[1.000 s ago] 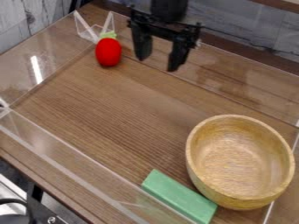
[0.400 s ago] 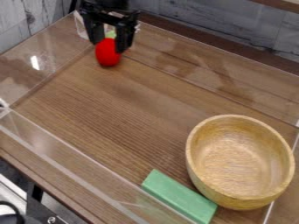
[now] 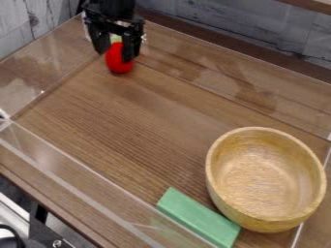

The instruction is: Move the red fruit to the right side of the table

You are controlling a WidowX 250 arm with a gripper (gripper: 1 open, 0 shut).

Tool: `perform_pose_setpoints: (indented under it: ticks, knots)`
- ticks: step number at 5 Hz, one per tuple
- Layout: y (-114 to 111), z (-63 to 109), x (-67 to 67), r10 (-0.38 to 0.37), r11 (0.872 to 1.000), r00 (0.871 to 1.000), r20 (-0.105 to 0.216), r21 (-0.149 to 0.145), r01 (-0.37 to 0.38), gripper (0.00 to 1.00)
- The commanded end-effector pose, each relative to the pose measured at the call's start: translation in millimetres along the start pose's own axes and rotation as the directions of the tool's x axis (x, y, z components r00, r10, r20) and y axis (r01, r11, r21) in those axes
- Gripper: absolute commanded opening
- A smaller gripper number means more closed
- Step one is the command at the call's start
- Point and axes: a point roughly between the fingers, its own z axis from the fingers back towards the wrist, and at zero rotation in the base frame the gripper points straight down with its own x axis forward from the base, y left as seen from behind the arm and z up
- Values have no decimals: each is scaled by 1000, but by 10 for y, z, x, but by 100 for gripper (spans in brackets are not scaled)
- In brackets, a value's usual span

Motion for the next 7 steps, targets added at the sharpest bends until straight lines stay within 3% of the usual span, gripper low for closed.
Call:
perform_pose_setpoints:
  ticks: [1, 4, 6, 7]
  knots:
    - [142, 120, 133, 20, 999, 997, 77, 27, -22, 100]
    - [283, -43, 312, 74, 997, 989, 129, 21, -77, 100]
    - [304, -131, 383, 89, 995, 985, 144, 23, -94, 100]
    - [292, -161, 400, 94, 995, 985, 147, 23, -99, 0]
